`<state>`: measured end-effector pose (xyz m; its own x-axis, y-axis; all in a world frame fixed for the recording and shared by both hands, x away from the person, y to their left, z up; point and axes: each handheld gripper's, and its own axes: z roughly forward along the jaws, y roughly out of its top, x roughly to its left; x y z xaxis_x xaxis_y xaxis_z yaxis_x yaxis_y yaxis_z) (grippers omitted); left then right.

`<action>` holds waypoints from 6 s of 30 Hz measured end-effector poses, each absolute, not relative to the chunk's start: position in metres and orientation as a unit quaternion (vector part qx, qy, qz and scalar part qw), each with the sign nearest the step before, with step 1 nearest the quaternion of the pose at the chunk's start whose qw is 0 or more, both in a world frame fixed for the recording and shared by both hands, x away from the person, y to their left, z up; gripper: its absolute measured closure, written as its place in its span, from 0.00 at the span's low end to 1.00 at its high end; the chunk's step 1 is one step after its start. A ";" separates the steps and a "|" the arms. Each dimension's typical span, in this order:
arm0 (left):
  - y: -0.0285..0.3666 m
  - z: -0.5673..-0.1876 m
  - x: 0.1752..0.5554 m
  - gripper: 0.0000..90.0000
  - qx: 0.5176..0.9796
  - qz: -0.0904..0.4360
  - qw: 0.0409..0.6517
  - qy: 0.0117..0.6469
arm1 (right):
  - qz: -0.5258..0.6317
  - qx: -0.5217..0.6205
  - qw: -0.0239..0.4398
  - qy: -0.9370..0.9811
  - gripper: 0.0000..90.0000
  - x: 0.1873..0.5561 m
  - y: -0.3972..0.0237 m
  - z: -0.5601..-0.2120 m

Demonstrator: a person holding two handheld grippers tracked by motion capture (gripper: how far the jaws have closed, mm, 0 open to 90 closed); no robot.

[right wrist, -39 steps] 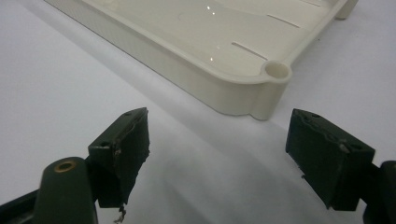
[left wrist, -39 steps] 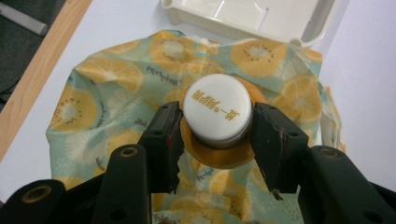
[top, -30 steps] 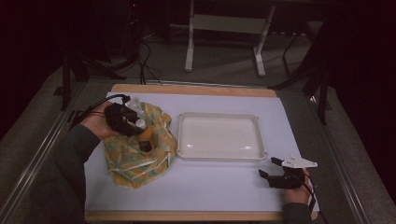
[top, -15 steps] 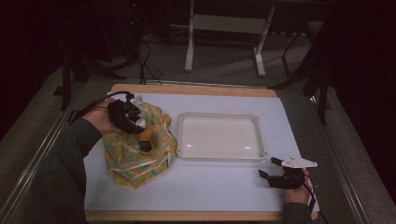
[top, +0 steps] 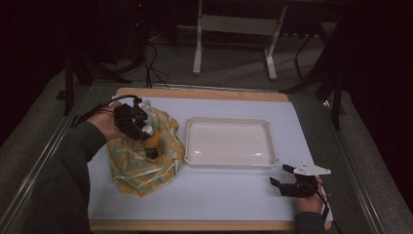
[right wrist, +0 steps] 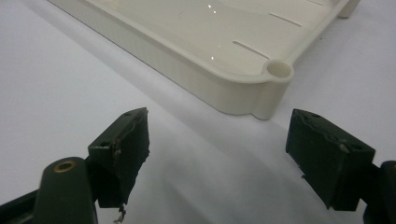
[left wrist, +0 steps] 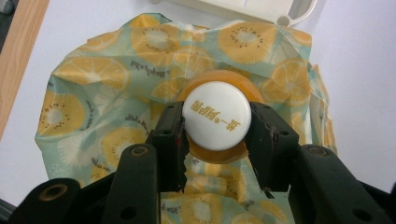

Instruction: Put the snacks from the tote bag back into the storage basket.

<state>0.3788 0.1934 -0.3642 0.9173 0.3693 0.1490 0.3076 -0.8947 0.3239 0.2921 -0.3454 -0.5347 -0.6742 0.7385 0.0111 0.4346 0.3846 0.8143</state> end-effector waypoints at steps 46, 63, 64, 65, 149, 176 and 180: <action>0.194 -0.343 0.383 0.65 0.963 0.107 0.126 0.211 | 0.421 0.360 0.180 0.813 0.23 0.292 -0.345 -0.535; 0.188 -0.328 0.384 0.65 0.959 0.120 0.125 0.223 | 0.421 0.360 0.181 0.813 0.23 0.292 -0.345 -0.535; 0.188 -0.326 0.384 0.65 0.959 0.122 0.128 0.222 | 0.421 0.360 0.181 0.813 0.23 0.292 -0.345 -0.535; 0.188 -0.325 0.384 0.65 0.959 0.123 0.129 0.221 | 0.421 0.360 0.181 0.813 0.23 0.292 -0.345 -0.535; 0.104 -0.273 0.384 0.65 0.968 0.128 0.175 0.130 | 0.424 0.359 0.177 0.812 0.23 0.292 -0.346 -0.535; 0.068 -0.287 0.379 0.65 0.974 0.120 0.162 0.104 | 0.424 0.359 0.176 0.813 0.22 0.293 -0.346 -0.535; 0.064 -0.291 0.379 0.65 0.974 0.118 0.159 0.111 | 0.425 0.358 0.175 0.813 0.22 0.293 -0.346 -0.535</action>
<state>0.3786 0.0641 -0.2907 0.9476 0.2536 0.1944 0.1788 -0.9250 0.3351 0.2926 -0.3462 -0.5346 -0.6817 0.7314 0.0192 0.4335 0.3826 0.8159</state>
